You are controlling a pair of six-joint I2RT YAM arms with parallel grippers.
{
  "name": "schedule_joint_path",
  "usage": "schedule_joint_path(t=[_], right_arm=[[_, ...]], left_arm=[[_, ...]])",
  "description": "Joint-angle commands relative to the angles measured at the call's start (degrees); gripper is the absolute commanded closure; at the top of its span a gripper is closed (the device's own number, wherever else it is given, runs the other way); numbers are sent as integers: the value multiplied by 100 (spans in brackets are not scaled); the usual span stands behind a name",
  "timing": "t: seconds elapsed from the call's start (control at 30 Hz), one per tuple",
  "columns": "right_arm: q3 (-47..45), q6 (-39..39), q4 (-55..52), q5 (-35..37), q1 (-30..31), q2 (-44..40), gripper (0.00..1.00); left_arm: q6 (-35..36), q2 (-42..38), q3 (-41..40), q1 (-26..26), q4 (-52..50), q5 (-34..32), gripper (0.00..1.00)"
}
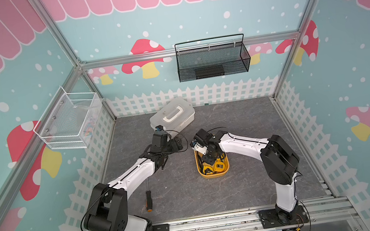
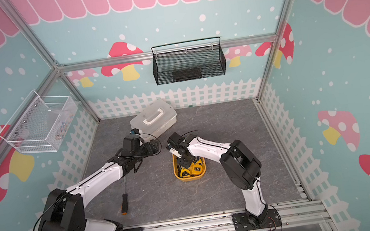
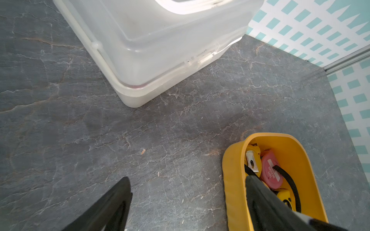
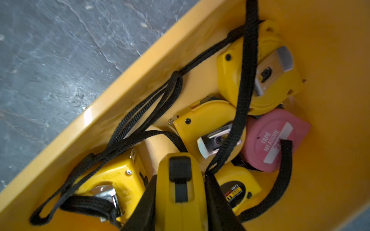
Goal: Take the tape measure out of the storage box
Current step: Pick up the tape measure from the storage box, then place the tape measure at the center of the board.
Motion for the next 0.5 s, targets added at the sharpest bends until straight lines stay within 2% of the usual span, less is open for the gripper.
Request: schedule_joint_path(t=[0.0,0.2,0.47], right_arm=[[78,110,31,-300,-119,-307,81],[245,124,27,-597,-386,-405,81],[692,291,162,-1418,-1203,-673,82]], left_arm=[[12,-211,-74,40,-61,-65,10],[12,-229,-50,40,-63,-44,10],[40,-161,58,53,-96,16,9]])
